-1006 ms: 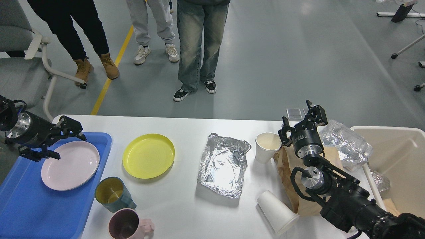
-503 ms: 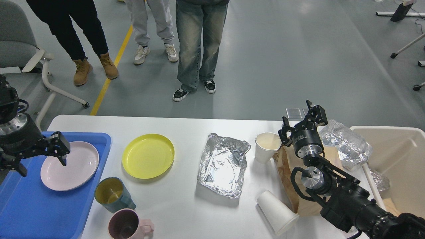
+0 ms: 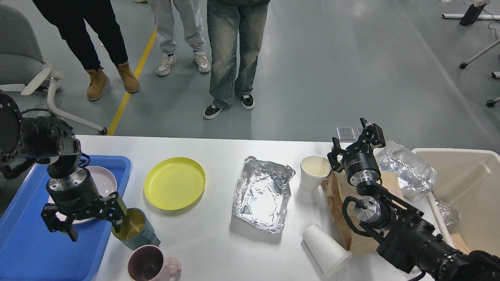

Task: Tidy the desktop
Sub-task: 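Grasp the teal cup with the left gripper and lift it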

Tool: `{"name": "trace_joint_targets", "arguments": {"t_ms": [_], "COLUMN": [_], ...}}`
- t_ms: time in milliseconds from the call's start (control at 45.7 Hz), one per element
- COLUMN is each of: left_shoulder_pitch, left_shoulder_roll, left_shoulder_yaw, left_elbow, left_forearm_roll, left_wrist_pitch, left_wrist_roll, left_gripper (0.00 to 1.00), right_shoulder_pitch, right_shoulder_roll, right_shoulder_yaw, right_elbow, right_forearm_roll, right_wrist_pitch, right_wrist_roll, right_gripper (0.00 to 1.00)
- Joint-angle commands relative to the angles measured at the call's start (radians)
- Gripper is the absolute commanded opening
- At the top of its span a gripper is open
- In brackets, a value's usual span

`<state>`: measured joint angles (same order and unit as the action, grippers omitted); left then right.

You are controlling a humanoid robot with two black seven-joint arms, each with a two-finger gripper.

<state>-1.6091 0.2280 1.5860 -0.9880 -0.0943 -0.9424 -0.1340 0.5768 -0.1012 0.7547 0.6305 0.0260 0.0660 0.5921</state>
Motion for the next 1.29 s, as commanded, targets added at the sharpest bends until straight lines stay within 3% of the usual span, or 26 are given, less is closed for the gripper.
{"name": "trace_joint_targets", "arguments": {"t_ms": [0, 525, 766, 1028, 1269], "left_shoulder_pitch": [0.043, 0.123, 0.227, 0.236, 0.233], "left_shoulder_roll": [-0.035, -0.041, -0.047, -0.045, -0.045], "left_shoulder_yaw": [-0.02, -0.017, -0.086, -0.101, -0.101], "left_elbow": [0.04, 0.181, 0.287, 0.29, 0.287], "left_forearm_roll": [-0.001, -0.001, -0.002, -0.01, -0.009], "left_wrist_pitch": [0.005, 0.01, 0.031, 0.028, -0.018], "left_wrist_roll": [-0.003, 0.001, 0.002, 0.001, -0.001], "left_gripper": [0.96, 0.96, 0.93, 0.59, 0.07], "right_shoulder_pitch": [0.0, 0.0, 0.0, 0.0, 0.0], "right_shoulder_roll": [0.0, 0.0, 0.0, 0.0, 0.0], "right_shoulder_yaw": [0.0, 0.0, 0.0, 0.0, 0.0], "right_elbow": [0.002, 0.0, 0.002, 0.0, 0.0], "right_forearm_roll": [0.0, 0.0, 0.0, 0.0, 0.0], "right_wrist_pitch": [0.0, 0.0, 0.0, 0.0, 0.0], "right_wrist_roll": [0.0, 0.0, 0.0, 0.0, 0.0], "right_gripper": [1.0, 1.0, 1.0, 1.0, 1.0]}}
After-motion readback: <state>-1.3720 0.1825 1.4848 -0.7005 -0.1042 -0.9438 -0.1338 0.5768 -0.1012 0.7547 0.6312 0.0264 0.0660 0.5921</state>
